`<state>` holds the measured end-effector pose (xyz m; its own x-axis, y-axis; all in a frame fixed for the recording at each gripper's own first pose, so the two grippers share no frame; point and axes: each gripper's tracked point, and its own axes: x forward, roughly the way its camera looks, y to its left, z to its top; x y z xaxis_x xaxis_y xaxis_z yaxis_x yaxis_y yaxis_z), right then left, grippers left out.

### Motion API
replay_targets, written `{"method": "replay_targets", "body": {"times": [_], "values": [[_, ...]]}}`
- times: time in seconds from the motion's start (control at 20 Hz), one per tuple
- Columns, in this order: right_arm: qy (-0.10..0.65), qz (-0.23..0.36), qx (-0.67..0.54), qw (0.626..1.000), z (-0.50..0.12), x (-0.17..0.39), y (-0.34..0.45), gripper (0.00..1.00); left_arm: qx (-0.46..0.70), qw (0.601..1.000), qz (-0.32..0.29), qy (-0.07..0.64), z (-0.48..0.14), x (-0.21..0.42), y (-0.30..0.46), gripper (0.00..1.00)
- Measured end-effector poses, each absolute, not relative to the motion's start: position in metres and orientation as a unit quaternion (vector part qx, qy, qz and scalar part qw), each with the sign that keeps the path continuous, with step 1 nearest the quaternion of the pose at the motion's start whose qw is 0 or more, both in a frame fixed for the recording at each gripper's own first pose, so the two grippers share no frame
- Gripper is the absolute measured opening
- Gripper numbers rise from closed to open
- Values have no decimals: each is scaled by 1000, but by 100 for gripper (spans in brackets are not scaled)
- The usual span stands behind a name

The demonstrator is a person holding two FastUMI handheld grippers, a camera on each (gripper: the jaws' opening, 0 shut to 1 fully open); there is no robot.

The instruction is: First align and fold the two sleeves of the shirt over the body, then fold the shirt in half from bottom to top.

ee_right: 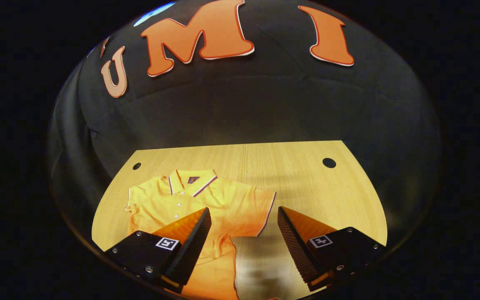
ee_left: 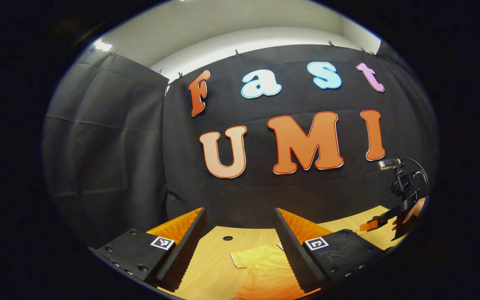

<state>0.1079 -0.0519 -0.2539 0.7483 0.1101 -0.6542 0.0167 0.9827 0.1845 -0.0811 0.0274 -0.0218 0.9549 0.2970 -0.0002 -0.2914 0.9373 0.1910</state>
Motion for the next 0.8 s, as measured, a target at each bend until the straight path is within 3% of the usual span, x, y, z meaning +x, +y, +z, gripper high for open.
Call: {"method": "replay_targets", "body": {"times": [0.4, 0.8], "values": [[447, 53, 63, 890, -323, 144, -43, 98, 117, 974, 190, 45, -35, -87, 22, 97], [527, 40, 43, 848, -373, 172, -65, 97, 119, 970, 196, 77, -53, -92, 13, 99]]}}
